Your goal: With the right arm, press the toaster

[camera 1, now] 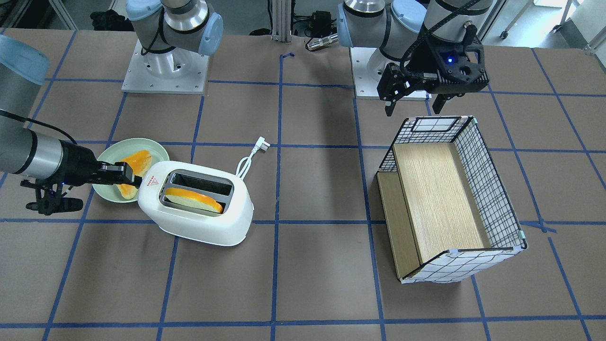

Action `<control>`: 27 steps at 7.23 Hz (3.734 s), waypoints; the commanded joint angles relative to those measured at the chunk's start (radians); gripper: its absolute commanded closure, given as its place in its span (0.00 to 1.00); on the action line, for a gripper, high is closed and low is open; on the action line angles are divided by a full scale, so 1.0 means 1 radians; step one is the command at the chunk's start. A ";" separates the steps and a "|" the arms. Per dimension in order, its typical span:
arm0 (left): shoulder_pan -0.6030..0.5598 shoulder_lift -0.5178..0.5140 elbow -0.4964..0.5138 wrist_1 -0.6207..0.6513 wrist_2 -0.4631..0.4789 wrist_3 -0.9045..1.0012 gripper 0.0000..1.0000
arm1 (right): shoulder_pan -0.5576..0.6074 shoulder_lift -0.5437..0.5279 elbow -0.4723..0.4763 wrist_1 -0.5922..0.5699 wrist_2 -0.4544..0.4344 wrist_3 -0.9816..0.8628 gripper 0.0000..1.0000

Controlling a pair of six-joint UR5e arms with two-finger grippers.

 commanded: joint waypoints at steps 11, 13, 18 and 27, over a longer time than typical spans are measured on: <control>0.000 -0.001 0.000 0.000 0.000 0.000 0.00 | 0.002 0.062 0.005 -0.047 -0.016 0.079 1.00; 0.000 0.000 0.000 0.000 -0.002 0.000 0.00 | 0.003 -0.018 -0.024 -0.038 -0.024 0.184 1.00; 0.000 0.000 0.000 0.000 -0.002 0.000 0.00 | 0.011 -0.220 -0.137 -0.071 -0.200 0.306 0.67; 0.000 0.000 -0.002 0.000 -0.002 0.000 0.00 | 0.314 -0.199 -0.236 -0.126 -0.354 0.555 0.00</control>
